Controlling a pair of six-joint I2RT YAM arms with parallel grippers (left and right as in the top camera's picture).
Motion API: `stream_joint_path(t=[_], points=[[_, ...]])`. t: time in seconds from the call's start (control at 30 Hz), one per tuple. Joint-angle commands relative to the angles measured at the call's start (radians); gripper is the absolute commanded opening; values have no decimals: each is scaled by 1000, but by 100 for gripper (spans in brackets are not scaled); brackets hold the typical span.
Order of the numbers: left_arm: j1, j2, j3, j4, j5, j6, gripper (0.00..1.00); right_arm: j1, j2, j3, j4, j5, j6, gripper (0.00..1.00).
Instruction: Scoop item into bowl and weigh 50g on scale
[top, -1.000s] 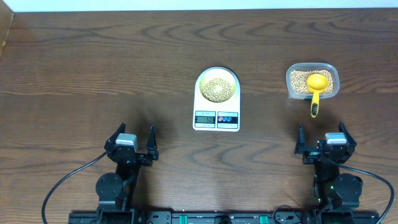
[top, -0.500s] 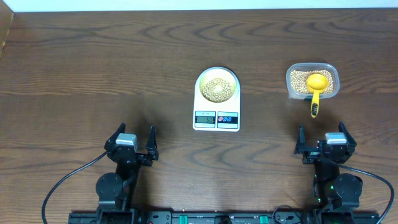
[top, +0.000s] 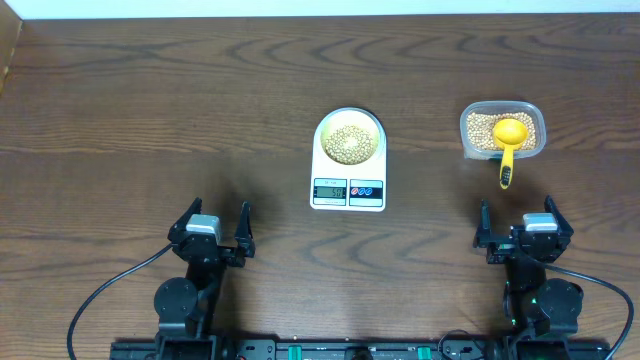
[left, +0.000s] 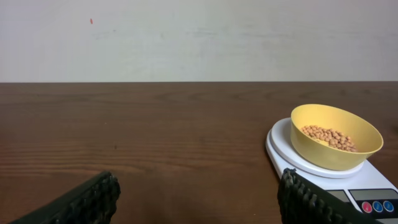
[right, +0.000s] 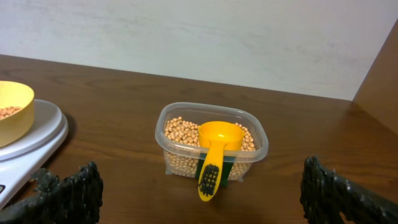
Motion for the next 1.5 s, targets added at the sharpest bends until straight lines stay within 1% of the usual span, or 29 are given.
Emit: stream_joint_path(t=[0.0,0.43,0.47,1.07,1.2,1.4,1.47], points=[[5,-6,-14,-40,17,-1,84,-13,-6,-2,-5,-2,-14,99],[5,-4,-14,-42,2,0,84,-13,-6,-2,-5,-2,-14,99],[5,5,-14,-45,-22,0,84,-13,-6,-2,-5,-2,-14,99],[4,224,-14,-44,-21,0,84,-13,-6,-2,-5,-1,-14,99],[-23,182,-14,-44,-21,0,83,-13,-6,-2,-5,-2,-14,99],[-23,3,-14,-43,-21,0,83,-13,-6,-2,-5,-2,-14,99],[-22,-3,-13,-26,-21,0,83,-13,-6,-2,-5,-1,-14,99]])
